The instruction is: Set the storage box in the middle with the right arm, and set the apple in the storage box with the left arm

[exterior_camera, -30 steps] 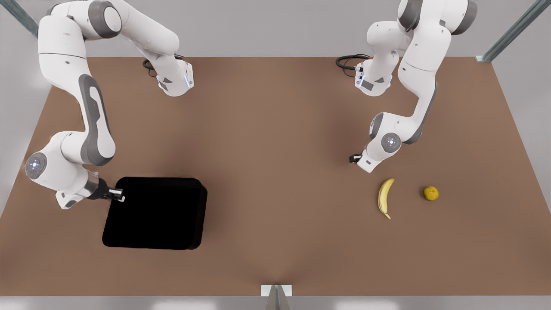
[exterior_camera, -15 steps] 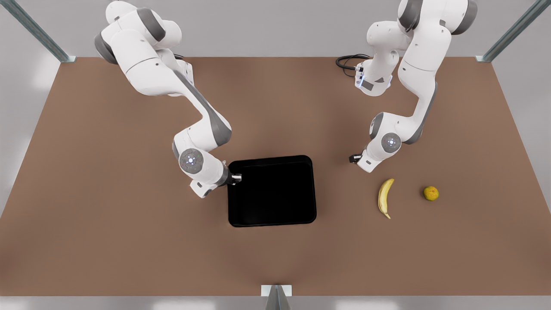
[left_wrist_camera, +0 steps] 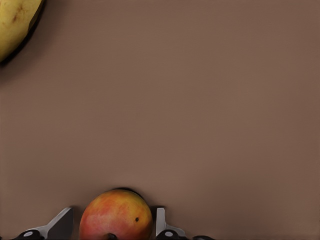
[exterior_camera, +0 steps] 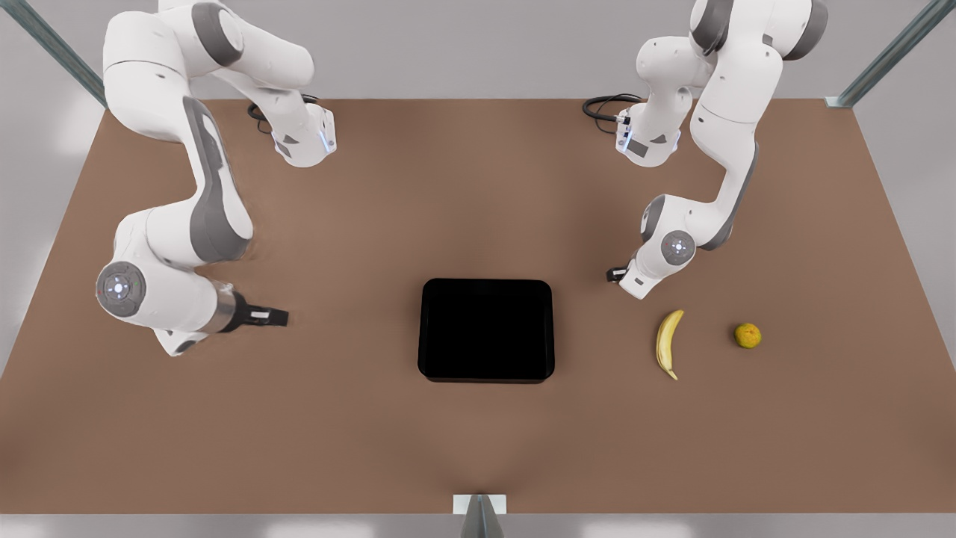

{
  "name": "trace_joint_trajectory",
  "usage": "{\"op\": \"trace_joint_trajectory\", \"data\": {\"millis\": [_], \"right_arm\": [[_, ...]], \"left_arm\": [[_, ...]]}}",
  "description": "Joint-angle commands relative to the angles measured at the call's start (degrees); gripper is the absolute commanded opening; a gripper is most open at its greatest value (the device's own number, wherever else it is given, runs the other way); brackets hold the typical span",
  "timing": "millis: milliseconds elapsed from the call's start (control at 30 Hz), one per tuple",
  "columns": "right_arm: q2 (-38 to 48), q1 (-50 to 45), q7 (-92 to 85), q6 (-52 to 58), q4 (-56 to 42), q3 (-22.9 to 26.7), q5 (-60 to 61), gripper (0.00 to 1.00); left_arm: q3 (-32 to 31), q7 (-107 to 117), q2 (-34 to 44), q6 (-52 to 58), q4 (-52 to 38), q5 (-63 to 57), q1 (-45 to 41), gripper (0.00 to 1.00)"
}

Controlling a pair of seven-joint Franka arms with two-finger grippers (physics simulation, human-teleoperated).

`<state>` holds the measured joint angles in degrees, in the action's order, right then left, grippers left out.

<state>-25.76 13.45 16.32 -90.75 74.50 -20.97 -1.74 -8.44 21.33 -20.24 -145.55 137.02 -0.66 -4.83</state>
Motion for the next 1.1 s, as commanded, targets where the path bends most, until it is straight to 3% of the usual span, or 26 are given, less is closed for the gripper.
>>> {"op": "trace_joint_trajectory", "data": {"millis": [0, 67, 167, 233, 300, 367, 1067], "right_arm": [[1.1, 2.7, -0.4, 0.8, 0.1, -0.4, -0.6, 1.00], [5.2, 9.2, -9.5, 3.0, -0.1, 0.1, -4.5, 1.00], [9.0, 9.0, -13.2, 5.9, -0.6, 0.1, -6.7, 1.00], [11.1, 0.4, -13.1, 5.8, -0.5, 8.1, -4.6, 1.00], [12.0, 1.2, -14.9, 7.3, -0.6, 8.4, -2.0, 1.00], [16.7, -12.5, -14.5, 10.5, 0.4, 19.3, -1.9, 1.00], [16.4, -13.5, -14.6, 10.6, -1.7, 17.2, -0.2, 1.00]], "left_arm": [[0.0, 0.0, 0.1, 0.1, 0.0, 0.0, 0.0, 0.71], [0.0, 0.0, 0.5, 0.7, 0.0, 0.0, 0.0, 0.71], [0.0, 0.0, 0.4, 0.7, 0.0, 0.0, 0.0, 0.71], [0.0, 0.0, 0.0, 0.4, -0.1, 0.0, 0.0, 0.70], [0.0, 0.0, 0.0, 0.4, -0.1, 0.0, 0.0, 0.70], [0.0, 0.0, 0.1, 0.5, -0.1, 0.0, 0.0, 0.70], [0.0, 0.0, 0.0, 0.6, -0.4, 0.0, 0.0, 0.65]]}}
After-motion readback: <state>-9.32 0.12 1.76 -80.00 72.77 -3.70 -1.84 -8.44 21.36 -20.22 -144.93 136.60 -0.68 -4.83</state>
